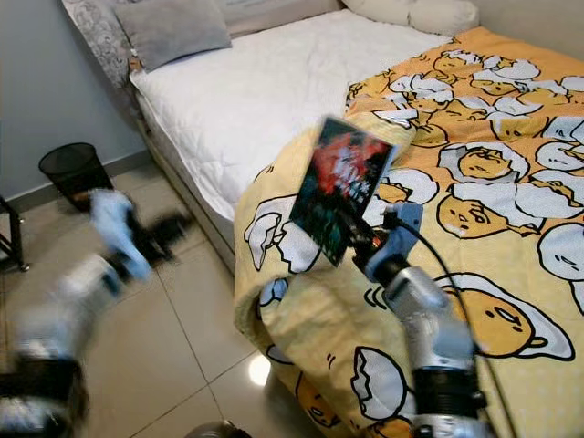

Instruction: Clean up the room

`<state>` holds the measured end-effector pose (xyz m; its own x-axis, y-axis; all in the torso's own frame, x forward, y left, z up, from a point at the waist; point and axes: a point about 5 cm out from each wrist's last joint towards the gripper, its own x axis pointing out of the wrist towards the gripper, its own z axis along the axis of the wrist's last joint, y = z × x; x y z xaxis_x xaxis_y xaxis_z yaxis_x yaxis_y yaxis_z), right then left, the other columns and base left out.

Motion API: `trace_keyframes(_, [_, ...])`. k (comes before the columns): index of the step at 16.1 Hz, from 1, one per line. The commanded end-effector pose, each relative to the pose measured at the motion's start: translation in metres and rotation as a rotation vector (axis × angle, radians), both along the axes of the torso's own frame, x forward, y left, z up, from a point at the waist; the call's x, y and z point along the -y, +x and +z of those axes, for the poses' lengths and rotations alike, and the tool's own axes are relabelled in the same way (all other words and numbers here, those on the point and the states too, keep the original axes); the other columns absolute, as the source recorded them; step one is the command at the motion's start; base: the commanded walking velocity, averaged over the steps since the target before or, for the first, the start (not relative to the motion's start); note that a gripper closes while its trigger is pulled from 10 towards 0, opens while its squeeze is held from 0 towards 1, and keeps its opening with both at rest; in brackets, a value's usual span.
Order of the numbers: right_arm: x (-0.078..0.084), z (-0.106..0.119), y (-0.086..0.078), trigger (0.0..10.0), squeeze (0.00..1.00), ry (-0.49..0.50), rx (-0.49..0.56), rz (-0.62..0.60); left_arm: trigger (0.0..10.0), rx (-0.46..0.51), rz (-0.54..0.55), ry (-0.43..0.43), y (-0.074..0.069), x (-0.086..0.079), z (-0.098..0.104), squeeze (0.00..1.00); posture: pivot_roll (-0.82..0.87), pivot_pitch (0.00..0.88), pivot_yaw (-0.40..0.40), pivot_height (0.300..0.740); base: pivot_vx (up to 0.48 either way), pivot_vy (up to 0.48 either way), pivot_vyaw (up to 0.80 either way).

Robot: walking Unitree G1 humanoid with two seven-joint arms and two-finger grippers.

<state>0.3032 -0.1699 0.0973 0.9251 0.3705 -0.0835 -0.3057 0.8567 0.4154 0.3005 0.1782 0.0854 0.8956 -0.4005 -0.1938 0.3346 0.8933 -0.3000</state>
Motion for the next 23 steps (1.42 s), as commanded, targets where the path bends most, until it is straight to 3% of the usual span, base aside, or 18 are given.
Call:
trace_keyframes(1, [-0.001, 0.004, 0.003, 0.0, 0.00, -0.011, 0.026, -0.031, 0.0, 0.022, 0.061, 0.041, 0.001, -0.007, 0.007, 0.00, 0.06, 0.000, 0.036, 0.740, 0.000, 0.000, 0.00])
trace_keyframes(6, [-0.005, -0.011, -0.003, 0.0, 0.00, -0.024, -0.038, -0.160, 0.0, 0.035, 0.108, 0.023, -0.007, 0.002, 0.010, 0.00, 0.06, 0.000, 0.040, 0.740, 0.000, 0.000, 0.00])
trace_keyframes(7, [-0.002, -0.011, -0.001, 0.0, 0.00, -0.009, -0.042, -0.214, 10.0, 0.051, 0.131, 0.091, -0.003, 0.002, 0.011, 0.00, 0.06, 0.000, 0.039, 0.740, 0.000, 0.000, 0.00])
trace_keyframes(9, [0.003, -0.014, 0.000, 0.0, 0.00, -0.024, -0.069, -0.317, 10.0, 0.031, 0.172, 0.198, 0.000, 0.000, 0.010, 0.00, 0.06, 0.000, 0.039, 0.740, 0.000, 0.000, 0.00])
trace_keyframes(10, [0.004, -0.014, 0.000, 0.0, 0.00, -0.031, -0.078, -0.342, 10.0, 0.025, 0.171, 0.208, -0.001, 0.000, 0.010, 0.00, 0.05, 0.000, 0.041, 0.740, 0.000, 0.000, 0.00])
trace_keyframes(11, [0.004, -0.014, 0.000, 10.0, 0.00, -0.033, -0.092, -0.357, 10.0, 0.062, 0.145, 0.241, -0.003, 0.005, 0.012, 0.00, 0.06, 0.000, 0.051, 0.740, 0.000, 0.000, 0.00])
trace_keyframes(14, [0.007, -0.016, 0.002, 10.0, 0.00, -0.102, -0.114, -0.409, 10.0, 0.059, 0.111, 0.266, -0.003, 0.011, 0.011, 0.00, 0.06, 0.000, 0.065, 0.740, 0.000, 0.000, 0.00])
trace_keyframes(15, [0.011, -0.014, 0.004, 10.0, 0.00, -0.171, -0.100, -0.491, 10.0, 0.077, 0.124, 0.264, -0.001, 0.008, 0.015, 0.00, 0.06, 0.000, 0.054, 0.740, 0.000, 0.428, -0.75])
trace_keyframes(16, [0.013, -0.012, 0.004, 10.0, 0.00, -0.229, -0.081, -0.529, 10.0, 0.081, 0.138, 0.259, 0.000, 0.005, 0.018, 0.10, 0.05, 0.000, 0.054, 0.740, 0.000, 0.450, -0.76])
trace_keyframes(17, [0.012, -0.010, 0.004, 10.0, 0.00, -0.220, -0.074, -0.520, 10.0, 0.095, 0.162, 0.256, 0.000, 0.003, 0.020, 0.26, 0.05, 0.000, 0.057, 0.740, 0.000, 0.480, -0.77])
trace_keyframes(23, [0.015, -0.010, 0.006, 10.0, 0.00, -0.138, -0.083, -0.601, 10.0, 0.093, 0.160, 0.310, 0.002, 0.004, 0.018, 0.19, 0.06, 0.000, 0.053, 0.740, 0.000, 0.480, -0.78])
